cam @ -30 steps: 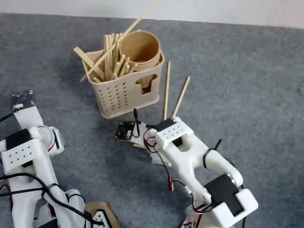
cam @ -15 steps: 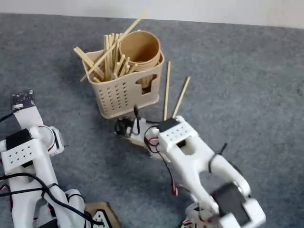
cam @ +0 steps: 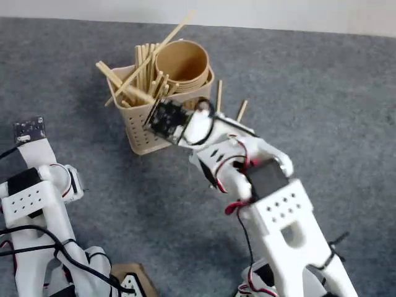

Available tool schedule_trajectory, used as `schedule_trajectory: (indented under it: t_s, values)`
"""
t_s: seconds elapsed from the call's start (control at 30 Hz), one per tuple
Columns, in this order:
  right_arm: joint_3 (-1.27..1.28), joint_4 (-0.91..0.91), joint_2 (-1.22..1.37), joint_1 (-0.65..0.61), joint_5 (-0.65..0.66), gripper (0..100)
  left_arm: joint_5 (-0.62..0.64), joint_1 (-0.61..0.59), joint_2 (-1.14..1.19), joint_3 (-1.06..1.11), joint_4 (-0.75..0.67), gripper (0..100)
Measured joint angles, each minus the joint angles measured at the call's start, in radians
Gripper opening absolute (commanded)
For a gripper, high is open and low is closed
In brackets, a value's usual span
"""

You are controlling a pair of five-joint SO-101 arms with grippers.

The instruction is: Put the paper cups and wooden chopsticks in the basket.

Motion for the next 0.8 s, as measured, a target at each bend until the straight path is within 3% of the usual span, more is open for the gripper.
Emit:
schedule_trajectory:
  t_s: [0.2, 0.47, 0.8]
  values:
    - [-0.02, -0.404, -0.031, 0.0, -0.264, 0.5, 0.0, 0.0, 0.0, 0.0, 0.0, 25]
    - [-0.02, -0.974, 0.049, 0.0, -0.732, 0.5, 0.0, 0.0, 0.0, 0.0, 0.0, 25]
    - [-0.023, -1.146, 0.264, -0.08, -0.772, 1.0, 0.0, 0.0, 0.0, 0.0, 0.0, 25]
